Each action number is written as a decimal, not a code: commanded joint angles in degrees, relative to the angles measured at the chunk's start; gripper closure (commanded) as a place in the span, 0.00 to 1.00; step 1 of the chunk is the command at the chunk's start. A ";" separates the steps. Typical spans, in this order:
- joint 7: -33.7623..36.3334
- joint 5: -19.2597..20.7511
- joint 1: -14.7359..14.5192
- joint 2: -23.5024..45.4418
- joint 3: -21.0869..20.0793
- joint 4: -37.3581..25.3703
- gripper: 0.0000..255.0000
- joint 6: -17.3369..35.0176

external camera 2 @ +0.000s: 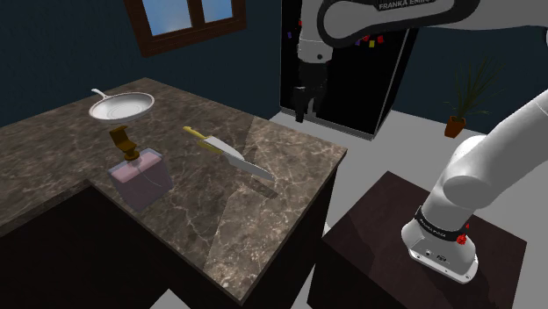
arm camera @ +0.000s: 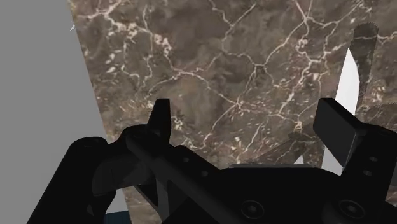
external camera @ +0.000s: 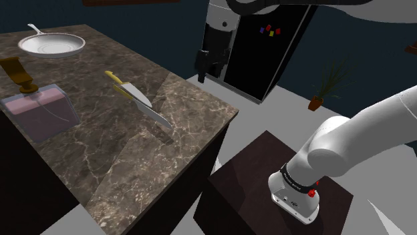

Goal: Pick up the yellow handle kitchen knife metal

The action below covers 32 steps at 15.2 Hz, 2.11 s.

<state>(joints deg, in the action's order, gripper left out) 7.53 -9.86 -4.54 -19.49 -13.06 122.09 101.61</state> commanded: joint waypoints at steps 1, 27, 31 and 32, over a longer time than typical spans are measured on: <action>1.61 0.74 -0.41 3.50 -1.61 -1.92 0.00 1.84; 19.46 19.09 -10.79 44.16 -8.84 -31.33 0.00 10.76; 19.46 19.11 -10.80 44.24 -8.83 -31.44 1.00 10.73; 19.45 19.11 -10.80 44.24 -8.83 -31.44 1.00 10.72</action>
<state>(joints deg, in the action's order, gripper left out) 26.99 9.25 -15.33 24.74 -21.89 90.65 112.32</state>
